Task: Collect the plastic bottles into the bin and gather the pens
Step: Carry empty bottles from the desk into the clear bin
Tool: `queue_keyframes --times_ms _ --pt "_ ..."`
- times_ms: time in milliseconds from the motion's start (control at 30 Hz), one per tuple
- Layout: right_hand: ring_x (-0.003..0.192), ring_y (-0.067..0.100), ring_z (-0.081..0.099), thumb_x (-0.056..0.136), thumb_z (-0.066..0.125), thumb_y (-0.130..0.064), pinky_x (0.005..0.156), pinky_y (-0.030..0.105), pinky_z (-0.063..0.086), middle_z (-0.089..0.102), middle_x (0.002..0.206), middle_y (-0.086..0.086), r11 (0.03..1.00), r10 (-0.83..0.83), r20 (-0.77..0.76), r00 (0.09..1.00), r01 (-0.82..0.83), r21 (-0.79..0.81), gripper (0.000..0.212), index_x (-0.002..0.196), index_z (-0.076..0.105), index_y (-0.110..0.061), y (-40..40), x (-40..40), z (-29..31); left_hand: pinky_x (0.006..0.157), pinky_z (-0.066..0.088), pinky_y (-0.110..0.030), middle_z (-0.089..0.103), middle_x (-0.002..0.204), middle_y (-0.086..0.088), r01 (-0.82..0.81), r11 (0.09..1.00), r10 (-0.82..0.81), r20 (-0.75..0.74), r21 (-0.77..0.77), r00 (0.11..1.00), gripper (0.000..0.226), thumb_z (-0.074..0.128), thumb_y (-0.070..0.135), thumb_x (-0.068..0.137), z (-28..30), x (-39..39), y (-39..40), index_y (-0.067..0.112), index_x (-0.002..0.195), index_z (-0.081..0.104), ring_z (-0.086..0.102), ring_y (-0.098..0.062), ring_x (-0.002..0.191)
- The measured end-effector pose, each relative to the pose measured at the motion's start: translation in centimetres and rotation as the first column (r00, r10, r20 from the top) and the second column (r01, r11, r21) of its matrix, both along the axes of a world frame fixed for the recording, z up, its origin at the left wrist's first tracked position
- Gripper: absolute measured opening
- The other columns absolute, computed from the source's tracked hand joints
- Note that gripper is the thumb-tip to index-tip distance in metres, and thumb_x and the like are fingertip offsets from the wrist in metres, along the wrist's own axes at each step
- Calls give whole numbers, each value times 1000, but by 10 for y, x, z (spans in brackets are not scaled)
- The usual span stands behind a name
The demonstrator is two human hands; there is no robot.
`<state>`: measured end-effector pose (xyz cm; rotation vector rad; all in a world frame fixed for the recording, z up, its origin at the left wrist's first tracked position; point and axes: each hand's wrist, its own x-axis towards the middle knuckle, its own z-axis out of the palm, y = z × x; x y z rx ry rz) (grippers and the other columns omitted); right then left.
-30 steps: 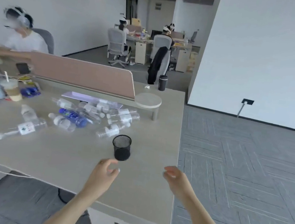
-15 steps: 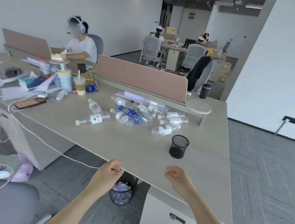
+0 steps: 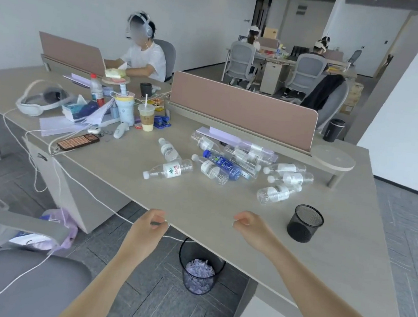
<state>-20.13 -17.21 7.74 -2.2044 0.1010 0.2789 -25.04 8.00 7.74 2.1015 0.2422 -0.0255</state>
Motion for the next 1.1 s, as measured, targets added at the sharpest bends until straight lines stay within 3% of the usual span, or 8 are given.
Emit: queue_keyframes --times_ms 67,167,433,567,700,800,900,1100 --pt "90 15 55 89 56 -17 69 24 41 60 110 4 1000 15 6 1000 -15 -6 29 117 59 -10 13 26 -4 62 40 -20 57 106 8 -20 1000 21 -7 15 1000 29 51 22 92 -6 21 12 19 121 53 54 -11 95" --pt "81 15 54 89 56 -15 58 20 40 60 103 4 1000 16 -15 1000 -16 10 26 114 60 -8 29 67 -13 56 39 -22 57 103 9 -21 1000 22 -30 19 999 29 51 21 92 -15 54 27 20 120 53 55 -11 92" --pt "82 14 53 87 59 -8 51 7 37 58 96 6 1000 6 -70 998 -5 7 24 110 61 0 52 198 -37 66 41 -25 60 100 5 -71 997 67 -94 -41 993 20 52 18 89 -26 183 54 26 107 52 59 -14 97" --pt "85 15 54 87 60 -6 55 12 39 57 98 6 1000 -1 -130 992 -2 -21 25 111 60 1 57 237 -47 74 45 -26 61 101 4 -43 998 38 -139 -36 990 20 53 18 87 -40 226 53 27 105 53 59 -12 92" --pt "78 17 55 86 58 -10 61 23 43 60 103 6 997 -70 -167 983 63 -42 27 113 60 -5 60 269 -59 69 45 -23 61 102 6 -8 999 0 -167 -44 986 20 53 18 87 -50 261 57 29 105 54 58 -8 92" --pt "89 20 58 86 56 -19 76 30 47 59 119 4 981 -87 -152 984 58 -187 35 121 56 -15 67 287 -67 63 42 -21 60 104 6 45 997 -56 -191 -58 980 22 53 19 88 -55 291 68 27 109 55 57 -6 93" --pt "117 23 50 87 54 -23 92 33 43 51 132 3 884 -12 -31 999 -4 -468 42 129 51 -17 79 303 -70 64 42 -21 60 109 5 123 992 -128 -195 -36 972 26 53 19 88 -59 322 75 24 113 56 57 -8 93" --pt "129 25 35 85 57 -28 105 35 32 36 141 2 736 -22 -29 999 -3 -677 62 141 30 -20 110 345 -90 87 42 -30 52 124 0 414 856 -377 -174 310 910 34 50 23 90 -73 363 81 20 124 50 51 -19 110"
